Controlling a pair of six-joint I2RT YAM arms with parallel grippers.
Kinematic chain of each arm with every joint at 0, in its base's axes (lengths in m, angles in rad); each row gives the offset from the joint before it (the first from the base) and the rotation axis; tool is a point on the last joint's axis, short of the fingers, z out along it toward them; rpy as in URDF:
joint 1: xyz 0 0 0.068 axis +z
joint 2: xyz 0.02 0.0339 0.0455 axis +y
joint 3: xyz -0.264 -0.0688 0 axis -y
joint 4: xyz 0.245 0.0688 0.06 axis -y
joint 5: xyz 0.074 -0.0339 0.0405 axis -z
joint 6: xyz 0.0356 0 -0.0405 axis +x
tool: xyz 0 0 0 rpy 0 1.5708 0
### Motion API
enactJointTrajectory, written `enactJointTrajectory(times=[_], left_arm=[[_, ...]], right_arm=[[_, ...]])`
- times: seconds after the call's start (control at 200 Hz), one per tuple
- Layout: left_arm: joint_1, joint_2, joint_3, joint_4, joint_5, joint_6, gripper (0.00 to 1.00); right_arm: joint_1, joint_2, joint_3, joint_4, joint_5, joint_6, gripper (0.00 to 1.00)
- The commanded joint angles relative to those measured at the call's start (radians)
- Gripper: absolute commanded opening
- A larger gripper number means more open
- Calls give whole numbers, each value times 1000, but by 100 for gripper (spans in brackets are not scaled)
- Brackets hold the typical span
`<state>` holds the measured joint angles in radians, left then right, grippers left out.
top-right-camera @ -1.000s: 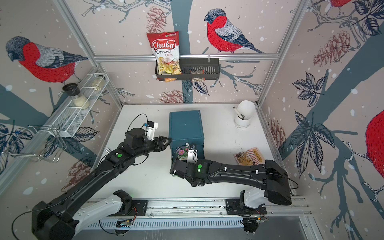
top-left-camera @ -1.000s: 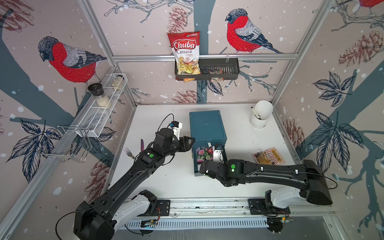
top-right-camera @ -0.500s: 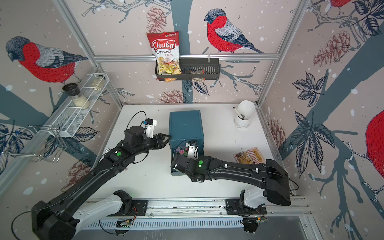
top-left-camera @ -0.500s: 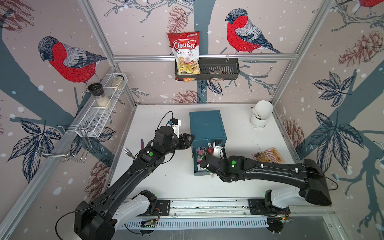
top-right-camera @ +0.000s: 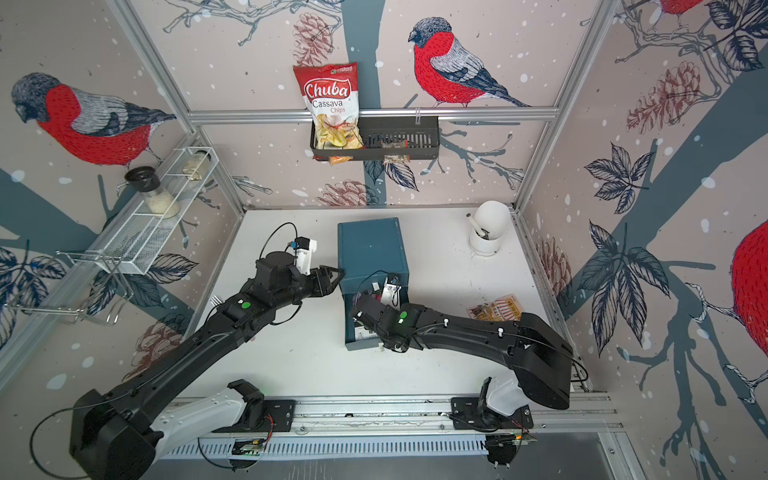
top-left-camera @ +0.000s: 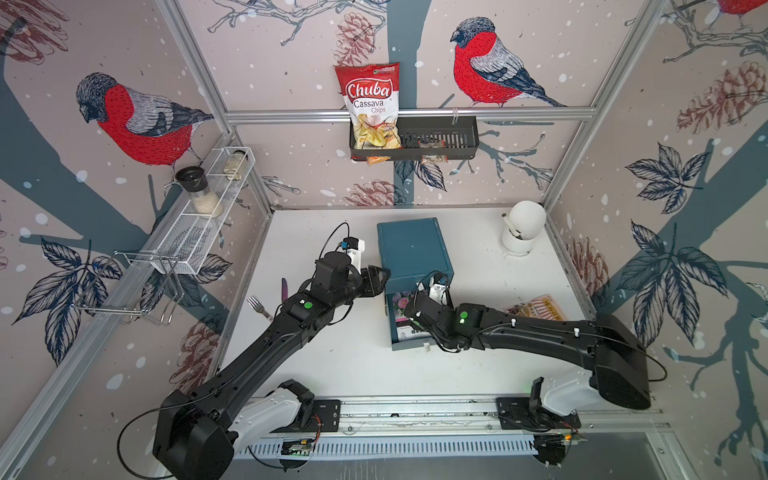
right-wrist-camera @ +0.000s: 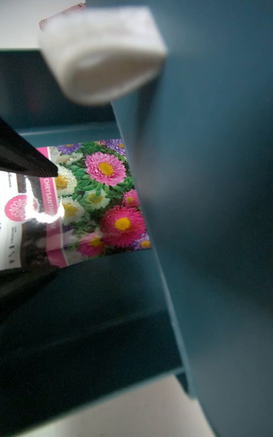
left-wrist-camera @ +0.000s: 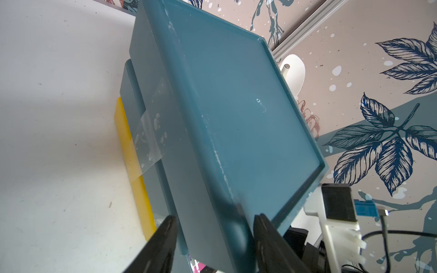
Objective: Take the seed bags out of the drawer
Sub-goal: Pick up the seed packet from the drawer.
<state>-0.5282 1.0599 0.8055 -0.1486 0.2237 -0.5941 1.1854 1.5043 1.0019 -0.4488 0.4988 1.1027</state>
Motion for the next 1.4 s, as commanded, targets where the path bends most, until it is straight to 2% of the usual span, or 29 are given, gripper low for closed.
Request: enactJointTrajectory(times=[0.0, 0.13, 0.325, 0.565, 0.755, 1.081, 1.181, 1.291, 1.391], left_arm=[[4, 2, -15, -49, -33, 26, 55], [4, -3, -27, -48, -38, 30, 55], [4, -4, -38, -45, -30, 27, 55], [4, -12, -46, -51, -36, 29, 54], [5, -14, -46, -51, -37, 30, 54], [4, -6, -48, -50, -26, 27, 54], [5, -5, -48, -51, -24, 22, 54], [4, -9, -48, -51, -20, 25, 53], [4, -12, -48, -58, -26, 27, 53]], right_arm=[[-2, 21, 7, 29, -7, 13, 64], [-1, 44, -3, 27, -2, 37, 64], [28, 47, -17, 145, -42, -10, 63], [13, 34, 22, 25, 50, 36, 65], [-41, 2, -61, 112, -31, 35, 67], [-49, 61, -88, 256, -171, 15, 61], [-54, 71, -87, 284, -194, 11, 54], [-59, 67, -81, 300, -209, 8, 31], [-59, 63, -67, 284, -210, 10, 18]])
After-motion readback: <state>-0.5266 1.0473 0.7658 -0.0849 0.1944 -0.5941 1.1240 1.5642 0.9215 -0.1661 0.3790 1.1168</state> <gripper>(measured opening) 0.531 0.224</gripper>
